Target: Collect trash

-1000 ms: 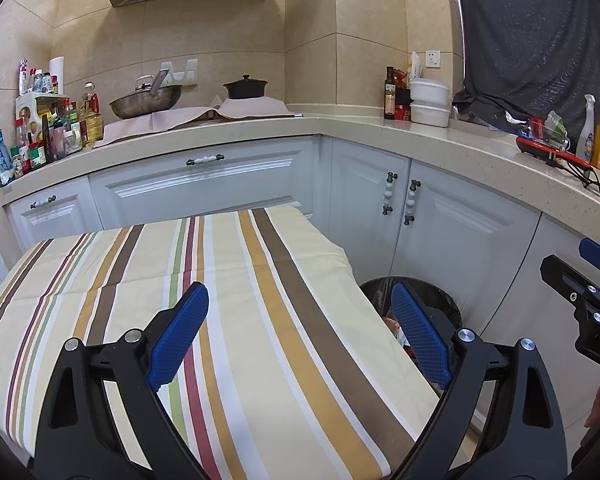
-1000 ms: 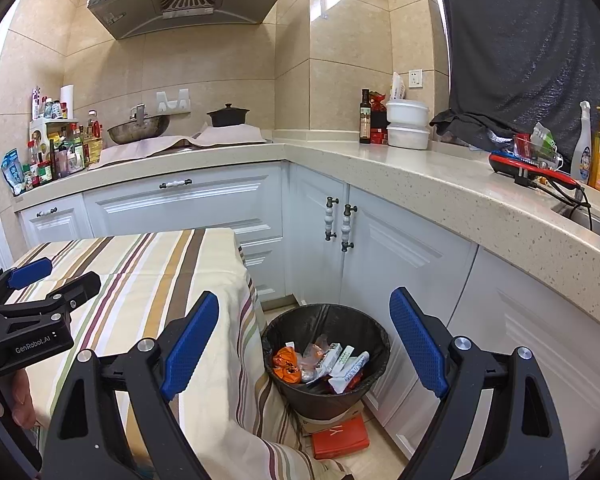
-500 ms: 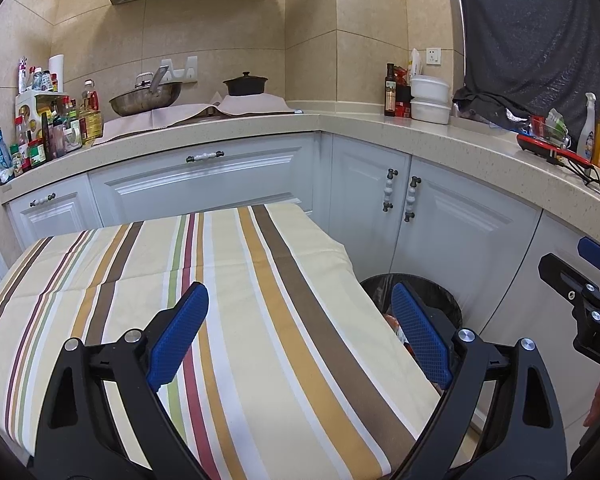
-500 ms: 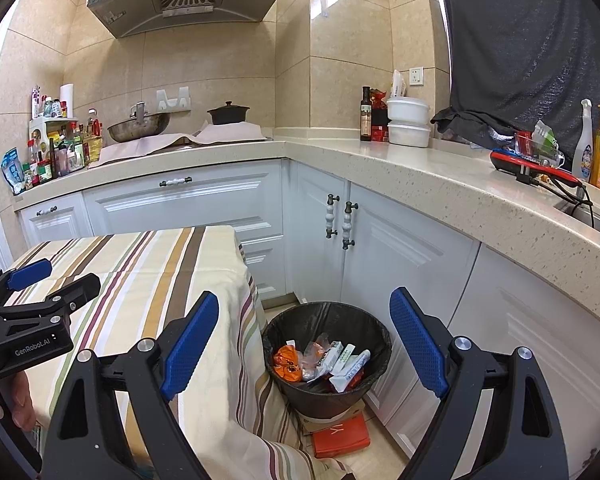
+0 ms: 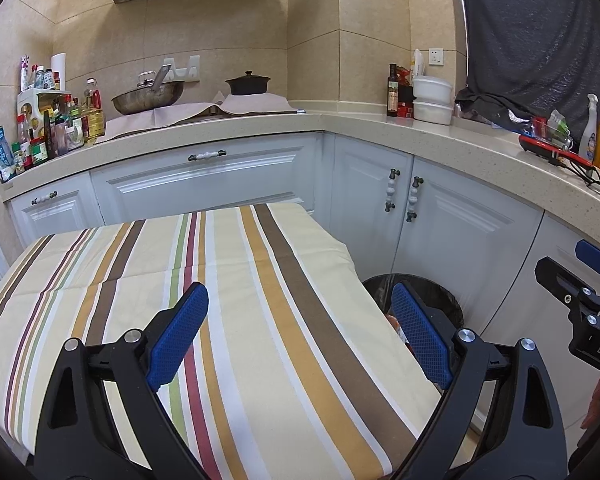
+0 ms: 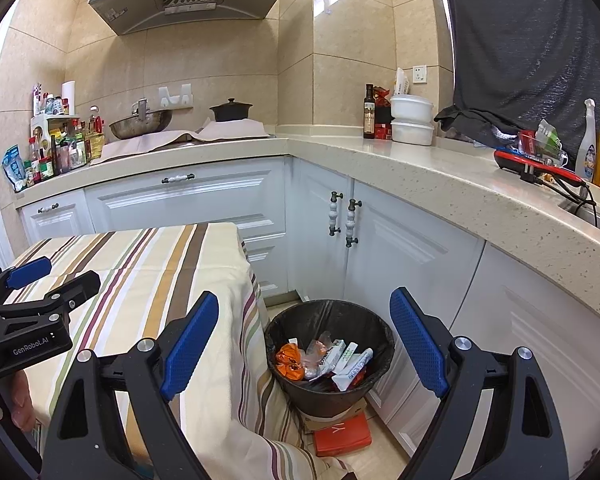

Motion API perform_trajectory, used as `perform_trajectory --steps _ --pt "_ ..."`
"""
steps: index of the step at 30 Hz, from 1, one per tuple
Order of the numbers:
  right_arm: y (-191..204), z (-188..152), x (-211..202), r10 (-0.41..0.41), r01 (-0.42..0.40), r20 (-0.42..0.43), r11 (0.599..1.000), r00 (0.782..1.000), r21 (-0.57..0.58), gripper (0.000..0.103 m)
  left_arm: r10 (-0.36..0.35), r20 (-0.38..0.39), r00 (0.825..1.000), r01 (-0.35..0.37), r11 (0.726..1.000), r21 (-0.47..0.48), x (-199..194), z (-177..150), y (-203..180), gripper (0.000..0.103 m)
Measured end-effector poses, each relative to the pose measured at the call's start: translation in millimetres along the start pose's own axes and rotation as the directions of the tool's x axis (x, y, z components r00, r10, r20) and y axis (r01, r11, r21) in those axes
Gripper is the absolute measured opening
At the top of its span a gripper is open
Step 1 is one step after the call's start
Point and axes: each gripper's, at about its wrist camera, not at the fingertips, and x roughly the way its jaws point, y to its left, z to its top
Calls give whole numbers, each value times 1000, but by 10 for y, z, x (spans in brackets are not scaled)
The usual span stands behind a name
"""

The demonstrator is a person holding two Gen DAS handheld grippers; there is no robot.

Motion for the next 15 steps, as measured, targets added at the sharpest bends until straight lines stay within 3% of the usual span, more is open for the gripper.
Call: perform_trajectory --steps 5,7,15 --pt "20 -12 11 4 -4 -4 1000 1000 -2 85 -4 -6 1000 4 1000 -2 -2 4 20 91" --pt "30 -15 23 7 -7 -7 1000 1000 -5 85 4 0 1000 -4 1000 -1 -6 4 28 98" --pt "88 -18 99 25 -25 -24 1000 999 -17 85 -31 -8 999 31 999 -23 34 -23 85 98"
